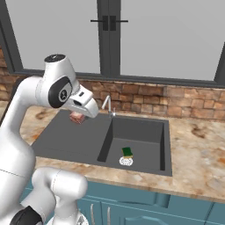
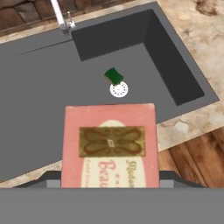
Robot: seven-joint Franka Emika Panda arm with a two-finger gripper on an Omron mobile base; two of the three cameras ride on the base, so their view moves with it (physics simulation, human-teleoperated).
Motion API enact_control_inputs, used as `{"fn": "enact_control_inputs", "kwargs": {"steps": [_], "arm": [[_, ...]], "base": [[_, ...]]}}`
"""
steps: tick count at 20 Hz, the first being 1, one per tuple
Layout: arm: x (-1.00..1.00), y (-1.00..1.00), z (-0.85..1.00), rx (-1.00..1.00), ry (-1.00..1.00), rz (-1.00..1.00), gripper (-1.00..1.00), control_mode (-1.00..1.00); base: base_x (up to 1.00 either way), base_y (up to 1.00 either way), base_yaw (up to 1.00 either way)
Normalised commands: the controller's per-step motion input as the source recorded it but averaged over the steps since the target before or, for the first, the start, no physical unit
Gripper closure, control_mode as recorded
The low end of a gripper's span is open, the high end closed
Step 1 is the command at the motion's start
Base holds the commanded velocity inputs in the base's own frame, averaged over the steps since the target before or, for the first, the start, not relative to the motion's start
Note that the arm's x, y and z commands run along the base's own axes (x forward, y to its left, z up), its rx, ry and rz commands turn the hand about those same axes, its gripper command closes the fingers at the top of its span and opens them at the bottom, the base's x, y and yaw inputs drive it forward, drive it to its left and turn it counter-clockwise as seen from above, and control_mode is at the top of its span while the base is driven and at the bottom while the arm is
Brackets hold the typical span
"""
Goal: Pick up the bar soap and sponge from the sink, and place them back in the cabinet, and close the cabinet doors.
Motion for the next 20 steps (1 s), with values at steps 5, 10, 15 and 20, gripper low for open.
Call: {"fn": "enact_control_inputs", "kwargs": {"steps": [5,10,15,20], "arm": [[-0.01,0.00,0.01,0.00,-0.03,0.00,1.00,-1.00],[0.14,0.05,0.01,0.00,0.00,0.00,1.00,-1.00],[0.17,0.00,0.01,0.00,0.00,0.04,1.00,-1.00],[0.06,0.00,0.00,0.00,0.00,0.09,1.00,-1.00]], "base": [[0.00,0.00,0.00],[0.00,0.00,0.00],[0.00,0.00,0.00],[0.00,0.00,0.00]]}}
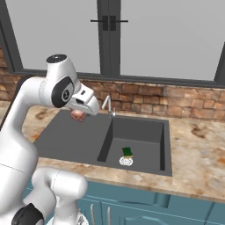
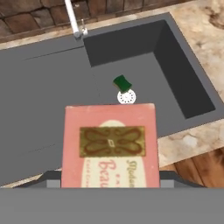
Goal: Pick up the bar soap and sponge from the sink, and place them back in the cabinet, and close the cabinet doors.
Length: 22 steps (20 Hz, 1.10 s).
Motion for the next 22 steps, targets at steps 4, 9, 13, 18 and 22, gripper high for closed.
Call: {"fn": "enact_control_inputs", "kwargs": {"steps": [4,9,13,18,22], "arm": [[0.01,0.02,0.00,0.00,0.00,0.07,1.00,-1.00],[0.03,0.03,0.00,0.00,0.00,0.02,1.00,1.00],[0.00,0.00,0.00,0.00,0.00,0.00,1.00,1.00],[0.00,0.00,0.00,0.00,0.00,0.00,1.00,1.00],[0.00,0.00,0.00,0.00,0.00,0.00,1.00,1.00]], "base": [[0.00,0.00,0.00],[0.00,0.00,0.00],[-0.11,0.00,0.00],[-0.53,-0.13,-0.12],[-0.36,-0.07,-0.29]]}}
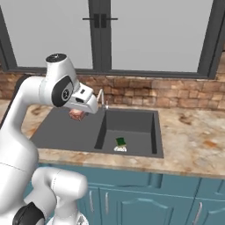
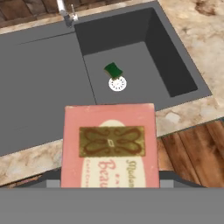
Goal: Pick up the bar soap and sponge from the sink, and place them back in the cabinet, and close the cabinet doors.
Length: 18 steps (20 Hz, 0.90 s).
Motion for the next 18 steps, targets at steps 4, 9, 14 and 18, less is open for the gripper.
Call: {"fn": "enact_control_inputs", "kwargs": {"steps": [4,9,14,18], "arm": [[0.00,0.00,0.00,0.00,0.00,0.00,1.00,1.00],[0.00,0.00,0.00,0.00,0.00,0.00,1.00,1.00],[0.00,0.00,0.00,0.00,0.00,0.00,1.00,1.00],[0.00,0.00,0.00,0.00,0.00,0.00,1.00,1.00]], "base": [[-0.20,0.00,-0.31],[-0.03,-0.04,-0.34],[0.00,-0.09,-0.39],[0.00,-0.08,-0.39]]}}
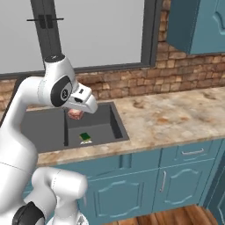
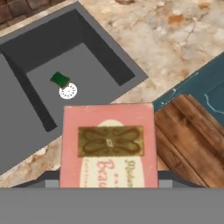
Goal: Pick up the bar soap and sponge from the sink, and place them back in the cabinet, and close the cabinet doors.
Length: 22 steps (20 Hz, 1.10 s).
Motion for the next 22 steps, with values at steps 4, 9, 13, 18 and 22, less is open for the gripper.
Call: {"fn": "enact_control_inputs", "kwargs": {"steps": [4,9,13,18,22], "arm": [[0.00,0.00,0.00,0.00,0.00,0.00,1.00,1.00],[0.00,0.00,0.00,0.00,0.00,0.00,1.00,1.00],[0.00,0.00,0.00,0.00,0.00,0.00,1.00,1.00],[0.00,0.00,0.00,0.00,0.00,0.00,1.00,1.00],[0.00,0.00,0.00,0.00,0.00,0.00,1.00,1.00]], "base": [[0.00,-0.02,-0.42],[0.00,-0.07,-0.41],[0.00,-0.08,-0.40],[0.00,-0.06,-0.40],[0.00,-0.12,-0.40]]}}
